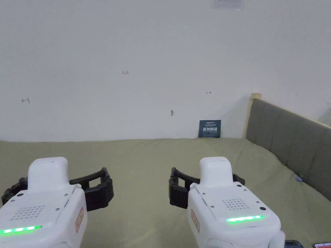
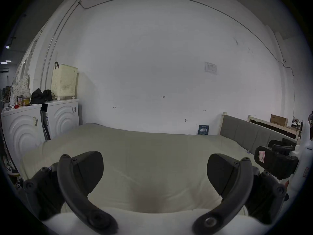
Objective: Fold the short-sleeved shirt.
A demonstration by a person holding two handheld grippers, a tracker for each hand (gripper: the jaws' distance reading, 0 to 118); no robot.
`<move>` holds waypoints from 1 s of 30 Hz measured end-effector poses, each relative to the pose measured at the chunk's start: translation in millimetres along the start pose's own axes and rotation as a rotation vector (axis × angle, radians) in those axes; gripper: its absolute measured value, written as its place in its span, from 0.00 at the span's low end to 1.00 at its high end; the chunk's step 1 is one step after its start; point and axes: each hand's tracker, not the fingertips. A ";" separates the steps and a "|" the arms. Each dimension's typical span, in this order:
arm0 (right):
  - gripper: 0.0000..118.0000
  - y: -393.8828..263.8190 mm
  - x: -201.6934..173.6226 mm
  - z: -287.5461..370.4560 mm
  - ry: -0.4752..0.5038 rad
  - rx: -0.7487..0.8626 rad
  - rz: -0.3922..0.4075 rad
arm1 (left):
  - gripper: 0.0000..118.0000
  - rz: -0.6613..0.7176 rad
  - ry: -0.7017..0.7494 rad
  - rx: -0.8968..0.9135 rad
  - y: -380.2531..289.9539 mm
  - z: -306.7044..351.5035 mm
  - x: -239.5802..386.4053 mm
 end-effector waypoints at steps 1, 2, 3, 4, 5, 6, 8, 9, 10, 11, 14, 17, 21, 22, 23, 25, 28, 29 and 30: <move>0.76 -0.3 -0.1 -0.5 0.000 -0.003 -0.002 | 1.00 0.000 -0.002 -0.005 -0.7 -1.5 0.5; 0.76 -0.8 -0.4 -1.0 0.001 -0.003 -0.005 | 1.00 0.001 0.000 -0.011 -1.4 -0.8 1.3; 0.76 -0.8 -0.6 -1.7 0.004 -0.009 -0.004 | 1.00 0.001 0.000 -0.018 -1.7 -1.9 1.6; 0.76 -1.2 -1.0 -1.9 0.003 -0.009 -0.007 | 1.00 0.001 -0.001 -0.021 -2.0 -2.6 1.7; 0.76 -1.8 -1.4 -2.1 0.002 -0.006 -0.011 | 1.00 -0.001 -0.002 -0.022 -2.5 -3.2 1.8; 0.76 -1.8 -1.4 -2.3 0.003 -0.009 -0.014 | 1.00 -0.003 -0.002 -0.024 -3.3 -1.8 1.7; 0.76 -1.6 -1.2 -3.5 -0.010 -0.014 -0.024 | 1.00 -0.002 0.001 -0.028 -3.1 -3.0 1.1; 0.76 -1.5 -0.6 -4.0 -0.007 -0.018 -0.032 | 1.00 0.002 -0.002 -0.032 -2.8 -3.2 0.1; 0.76 -2.2 1.0 -4.4 0.004 -0.014 -0.048 | 1.00 0.010 0.000 -0.037 -2.6 -1.9 -0.7; 0.76 -2.5 3.0 -4.6 0.023 -0.015 -0.066 | 1.00 0.015 0.002 -0.037 -2.7 -1.8 -1.2; 0.76 -2.8 6.9 -4.3 0.061 -0.011 -0.134 | 1.00 0.025 0.003 -0.036 -4.0 -1.1 -3.7; 0.76 -2.3 6.7 -3.4 0.068 0.004 -0.121 | 1.00 0.021 0.005 -0.045 -4.0 -2.3 -4.2; 0.76 -0.3 2.8 -3.5 0.057 0.008 -0.071 | 1.00 0.020 0.000 -0.055 -5.0 -1.7 -2.4; 0.76 -0.7 2.8 -3.5 0.072 0.014 -0.079 | 1.00 0.020 -0.004 -0.057 -5.1 -1.5 -2.1; 0.76 -0.8 2.5 -3.7 0.080 0.011 -0.086 | 1.00 0.020 -0.005 -0.058 -5.1 -1.8 -1.6; 0.76 -0.5 1.6 -5.1 0.084 -0.011 -0.086 | 1.00 0.015 -0.005 -0.060 -5.0 -2.1 -0.6; 0.76 -0.6 -1.9 -6.6 0.058 -0.026 -0.036 | 1.00 0.010 -0.003 -0.064 -4.2 -1.9 0.2; 0.76 -0.7 -1.9 -6.2 0.056 -0.019 -0.032 | 1.00 0.008 -0.003 -0.062 -3.7 -1.7 0.1; 0.76 -0.5 -1.5 -5.5 0.061 -0.014 -0.033 | 1.00 0.008 -0.002 -0.052 -3.7 -1.0 -0.2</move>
